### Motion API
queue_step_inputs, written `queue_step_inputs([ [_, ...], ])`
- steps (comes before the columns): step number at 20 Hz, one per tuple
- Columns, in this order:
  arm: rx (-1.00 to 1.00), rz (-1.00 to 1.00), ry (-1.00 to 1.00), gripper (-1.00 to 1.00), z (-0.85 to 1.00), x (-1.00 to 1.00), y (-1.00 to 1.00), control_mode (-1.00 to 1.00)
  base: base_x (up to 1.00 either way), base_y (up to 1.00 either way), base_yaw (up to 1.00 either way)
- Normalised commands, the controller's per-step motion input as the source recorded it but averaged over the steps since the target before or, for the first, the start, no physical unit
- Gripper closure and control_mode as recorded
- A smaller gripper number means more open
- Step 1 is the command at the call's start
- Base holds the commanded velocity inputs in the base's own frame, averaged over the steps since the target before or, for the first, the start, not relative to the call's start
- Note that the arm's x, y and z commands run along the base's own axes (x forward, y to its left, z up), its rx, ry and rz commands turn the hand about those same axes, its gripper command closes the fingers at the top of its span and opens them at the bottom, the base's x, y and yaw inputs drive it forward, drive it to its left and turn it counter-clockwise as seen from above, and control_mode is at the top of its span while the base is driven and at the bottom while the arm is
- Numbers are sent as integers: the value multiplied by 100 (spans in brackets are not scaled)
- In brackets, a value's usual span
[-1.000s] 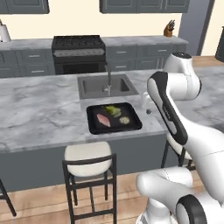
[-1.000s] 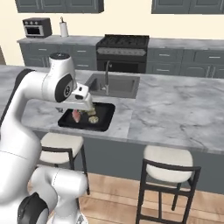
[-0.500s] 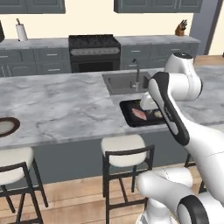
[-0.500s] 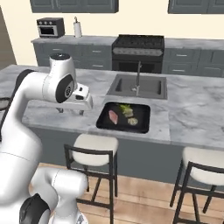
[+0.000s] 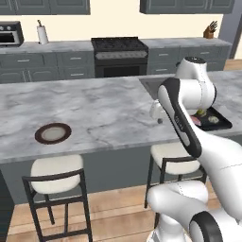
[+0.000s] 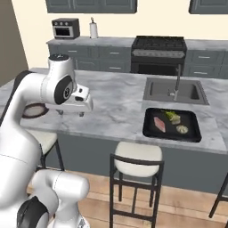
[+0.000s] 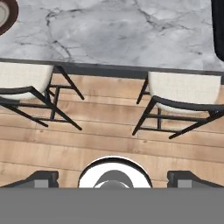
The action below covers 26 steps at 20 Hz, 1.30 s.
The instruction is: Create a steak meal by picking up the steak and asparagus from the tray and placing them on the plate. Leave the dumpling on the tray.
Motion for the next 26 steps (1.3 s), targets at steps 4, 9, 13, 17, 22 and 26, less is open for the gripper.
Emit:
queue_step_inputs([
  [4, 0, 0, 0, -100, 0, 0, 0, 100, 48, 39, -3],
  [9, 0, 0, 0, -100, 0, 0, 0, 100, 57, 23, -2],
  [13, 0, 0, 0, -100, 0, 0, 0, 100, 61, 7, -1],
  [17, 0, 0, 0, -100, 0, 0, 0, 100, 60, 6, -1],
  [22, 0, 0, 0, -100, 0, 0, 0, 100, 38, 0, 0],
  [26, 0, 0, 0, -100, 0, 1, 0, -100, 0, 0, 0],
])
